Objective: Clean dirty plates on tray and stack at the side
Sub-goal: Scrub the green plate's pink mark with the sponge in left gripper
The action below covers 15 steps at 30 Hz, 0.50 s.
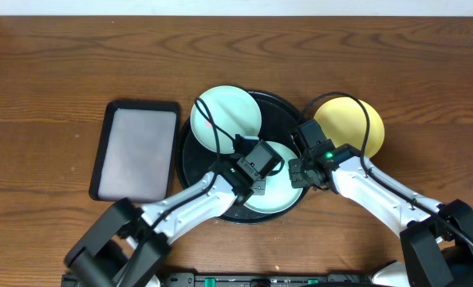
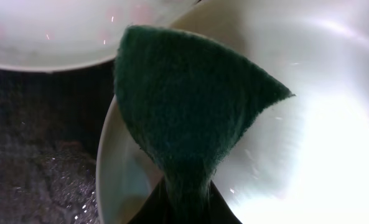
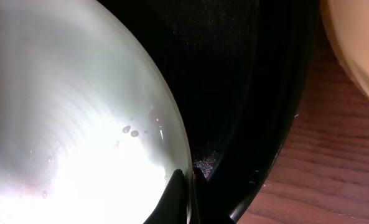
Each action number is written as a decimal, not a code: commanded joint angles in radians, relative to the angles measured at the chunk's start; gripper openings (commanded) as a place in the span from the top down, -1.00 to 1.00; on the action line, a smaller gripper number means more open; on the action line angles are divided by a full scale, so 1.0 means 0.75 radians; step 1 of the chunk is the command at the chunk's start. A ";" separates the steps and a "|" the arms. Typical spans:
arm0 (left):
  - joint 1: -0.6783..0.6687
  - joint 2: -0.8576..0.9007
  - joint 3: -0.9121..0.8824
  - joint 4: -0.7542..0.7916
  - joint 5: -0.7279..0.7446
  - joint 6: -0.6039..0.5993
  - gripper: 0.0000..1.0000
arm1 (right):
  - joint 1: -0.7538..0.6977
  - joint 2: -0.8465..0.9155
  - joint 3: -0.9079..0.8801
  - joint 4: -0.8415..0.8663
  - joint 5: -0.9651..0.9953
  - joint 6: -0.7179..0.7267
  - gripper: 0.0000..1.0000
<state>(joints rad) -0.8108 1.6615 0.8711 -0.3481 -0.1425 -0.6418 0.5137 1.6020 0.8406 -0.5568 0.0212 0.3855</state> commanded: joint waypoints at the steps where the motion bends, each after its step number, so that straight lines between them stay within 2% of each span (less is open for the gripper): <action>1: 0.026 0.060 0.002 -0.003 -0.024 -0.113 0.85 | -0.002 0.009 -0.009 -0.001 -0.006 0.004 0.97; 9: 0.034 0.154 0.002 0.028 0.351 -0.129 0.85 | -0.002 0.009 -0.009 -0.001 -0.006 0.003 0.98; 15: 0.034 0.158 0.002 0.158 0.581 -0.093 0.85 | -0.002 0.009 -0.009 -0.001 -0.006 0.003 0.98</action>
<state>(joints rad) -0.7742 1.7245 0.8856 -0.2478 0.0799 -0.7105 0.5133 1.6020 0.8406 -0.5556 0.0223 0.3855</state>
